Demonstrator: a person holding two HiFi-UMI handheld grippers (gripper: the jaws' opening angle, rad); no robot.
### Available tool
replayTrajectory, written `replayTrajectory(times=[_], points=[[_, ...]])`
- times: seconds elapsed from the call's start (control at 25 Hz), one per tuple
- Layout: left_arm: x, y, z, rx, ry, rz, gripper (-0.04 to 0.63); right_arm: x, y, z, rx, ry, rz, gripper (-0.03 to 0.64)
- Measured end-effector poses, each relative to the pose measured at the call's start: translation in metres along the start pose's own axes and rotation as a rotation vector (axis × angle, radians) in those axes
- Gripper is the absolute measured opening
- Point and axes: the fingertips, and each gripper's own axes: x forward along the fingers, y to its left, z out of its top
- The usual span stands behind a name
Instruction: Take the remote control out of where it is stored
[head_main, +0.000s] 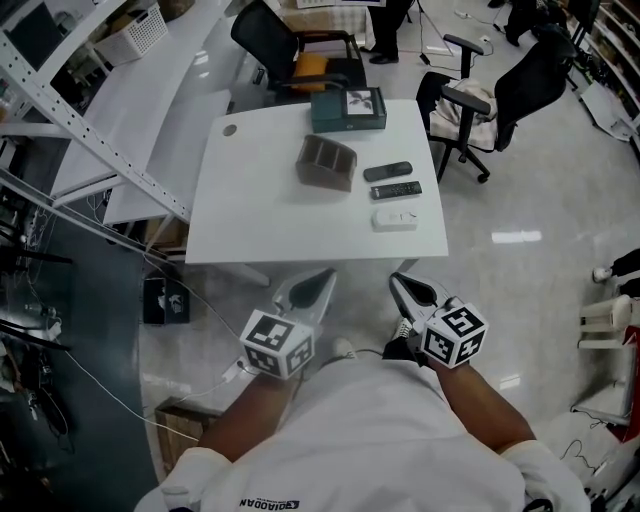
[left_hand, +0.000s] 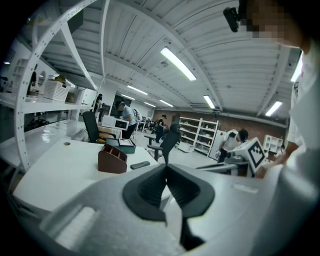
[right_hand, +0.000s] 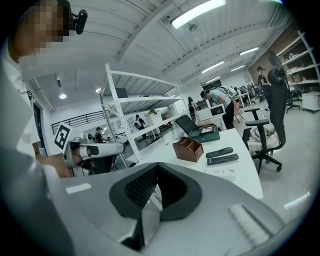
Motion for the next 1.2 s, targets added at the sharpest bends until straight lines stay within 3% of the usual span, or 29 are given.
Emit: replayTrajectory(times=[1.2], points=[[-0.0038,0.004,-0.0036,-0.017,-0.013,-0.009,0.003,-0.001,-0.0054,0.0061,-0.022,-0.004,-0.02,0.006]])
